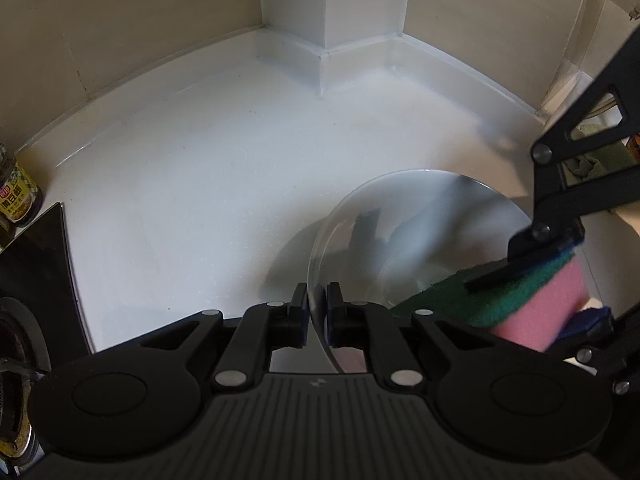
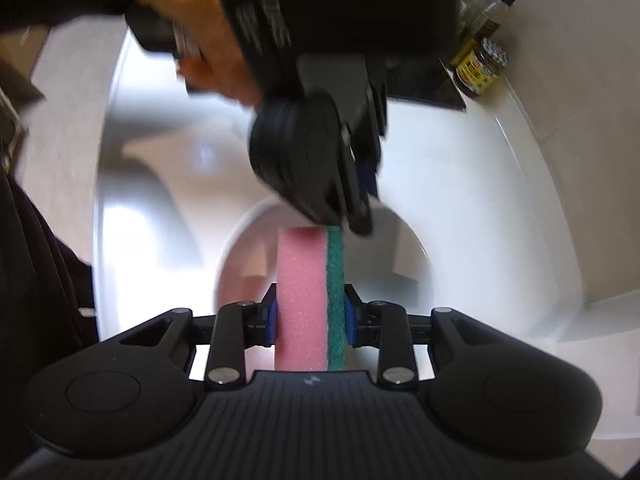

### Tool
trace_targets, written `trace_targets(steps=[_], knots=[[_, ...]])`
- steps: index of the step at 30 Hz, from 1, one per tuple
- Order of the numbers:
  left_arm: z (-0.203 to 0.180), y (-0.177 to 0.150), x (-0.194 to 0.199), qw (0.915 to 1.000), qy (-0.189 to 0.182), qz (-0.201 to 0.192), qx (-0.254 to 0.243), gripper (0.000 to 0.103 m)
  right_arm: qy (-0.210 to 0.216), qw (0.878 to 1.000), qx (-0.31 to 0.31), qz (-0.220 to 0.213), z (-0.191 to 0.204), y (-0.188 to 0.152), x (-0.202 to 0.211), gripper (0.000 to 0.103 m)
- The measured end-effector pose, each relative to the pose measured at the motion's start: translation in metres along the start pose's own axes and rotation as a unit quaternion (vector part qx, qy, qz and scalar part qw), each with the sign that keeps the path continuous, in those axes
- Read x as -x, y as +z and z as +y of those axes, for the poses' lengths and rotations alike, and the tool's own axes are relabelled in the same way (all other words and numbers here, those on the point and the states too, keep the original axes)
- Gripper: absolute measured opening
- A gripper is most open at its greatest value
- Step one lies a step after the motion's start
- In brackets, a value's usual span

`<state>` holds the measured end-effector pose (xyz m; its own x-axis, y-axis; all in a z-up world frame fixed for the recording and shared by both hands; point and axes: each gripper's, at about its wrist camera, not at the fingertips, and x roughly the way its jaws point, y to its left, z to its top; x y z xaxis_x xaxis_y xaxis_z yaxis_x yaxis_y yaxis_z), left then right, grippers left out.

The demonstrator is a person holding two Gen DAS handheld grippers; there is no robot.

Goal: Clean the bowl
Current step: 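Move the pink-green sponge into the bowl with the right gripper while the left gripper holds the rim, then scrub the bowl interior with the sponge's green side using the right gripper while the left gripper holds the bowl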

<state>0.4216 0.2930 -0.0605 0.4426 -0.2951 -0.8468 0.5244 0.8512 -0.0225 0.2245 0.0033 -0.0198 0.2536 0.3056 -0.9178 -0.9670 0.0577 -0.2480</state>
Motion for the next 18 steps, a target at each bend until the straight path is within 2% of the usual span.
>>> trace_targets(steps=[3,5,12,14,18], knots=[[-0.015,0.003,-0.004,0.9999,0.01,-0.001,0.011,0.007,0.044,0.999,0.002,-0.004,0.003,-0.001,0.009,0.027],[-0.046,0.008,-0.011,0.9991,0.025,-0.004,0.035,0.007,0.028,0.999,0.017,0.013,0.002,-0.002,0.006,0.027],[-0.056,0.007,-0.009,0.9996,0.02,-0.003,0.021,0.007,-0.027,0.995,0.067,0.074,-0.002,-0.008,-0.003,0.026],[-0.061,0.007,-0.009,0.9996,0.022,-0.002,0.02,0.007,-0.048,0.994,0.07,0.067,-0.001,-0.003,-0.009,0.026],[-0.074,0.007,-0.008,0.9995,0.023,-0.002,0.02,0.007,-0.035,0.993,0.105,0.05,0.02,0.006,-0.009,0.027]])
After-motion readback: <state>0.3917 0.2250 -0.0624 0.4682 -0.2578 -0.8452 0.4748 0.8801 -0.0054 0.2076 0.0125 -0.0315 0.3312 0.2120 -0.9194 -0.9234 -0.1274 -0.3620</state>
